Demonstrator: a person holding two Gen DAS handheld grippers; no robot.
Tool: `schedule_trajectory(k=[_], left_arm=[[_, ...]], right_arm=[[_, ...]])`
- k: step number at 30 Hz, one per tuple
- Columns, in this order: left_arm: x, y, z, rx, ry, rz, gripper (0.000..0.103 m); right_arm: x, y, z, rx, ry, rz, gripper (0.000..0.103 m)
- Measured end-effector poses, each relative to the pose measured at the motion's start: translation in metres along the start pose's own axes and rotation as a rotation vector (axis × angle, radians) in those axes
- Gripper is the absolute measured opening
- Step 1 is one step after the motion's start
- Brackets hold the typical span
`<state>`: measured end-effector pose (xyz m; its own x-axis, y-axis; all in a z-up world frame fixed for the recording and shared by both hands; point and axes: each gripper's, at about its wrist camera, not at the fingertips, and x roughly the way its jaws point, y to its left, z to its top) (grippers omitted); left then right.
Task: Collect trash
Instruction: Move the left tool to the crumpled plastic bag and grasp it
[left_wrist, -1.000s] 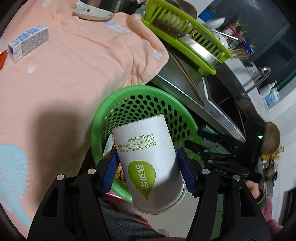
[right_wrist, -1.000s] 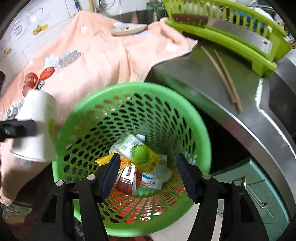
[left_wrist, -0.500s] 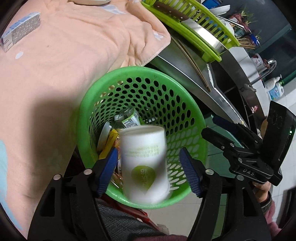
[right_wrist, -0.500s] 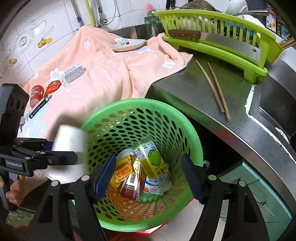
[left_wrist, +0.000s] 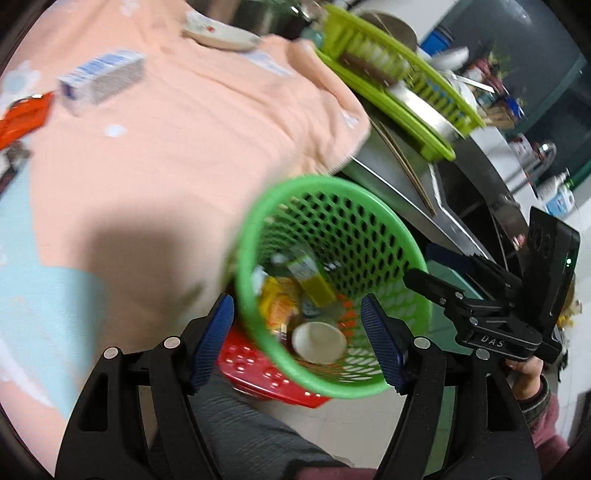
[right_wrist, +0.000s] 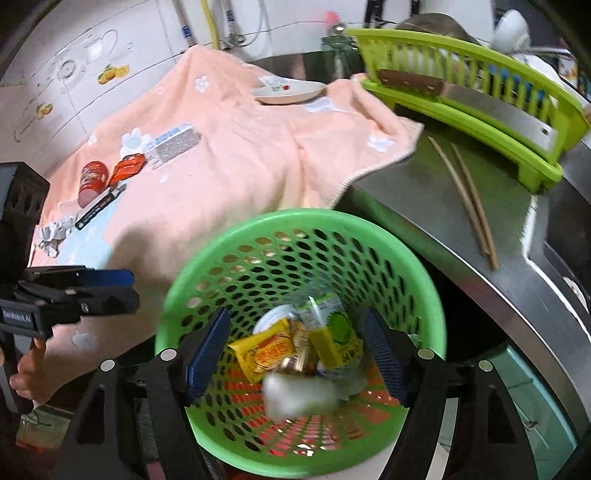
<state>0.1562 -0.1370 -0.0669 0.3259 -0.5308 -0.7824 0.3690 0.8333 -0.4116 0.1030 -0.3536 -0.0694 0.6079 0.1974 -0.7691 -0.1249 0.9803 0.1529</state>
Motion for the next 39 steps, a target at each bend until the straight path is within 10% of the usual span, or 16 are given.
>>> schedule_trajectory(k=[27, 39], left_arm=[[-0.198, 0.229, -0.029, -0.338, -0.36, 0.514, 0.08], [-0.187, 0.291, -0.033, -0.431, -0.31, 0.512, 0.08]], right_arm=[[0.055, 0.186, 0.079, -0.347, 0.022, 0.233, 0.072], [0.069, 0.249, 0.092, -0.444, 0.028, 0.308, 0.072]])
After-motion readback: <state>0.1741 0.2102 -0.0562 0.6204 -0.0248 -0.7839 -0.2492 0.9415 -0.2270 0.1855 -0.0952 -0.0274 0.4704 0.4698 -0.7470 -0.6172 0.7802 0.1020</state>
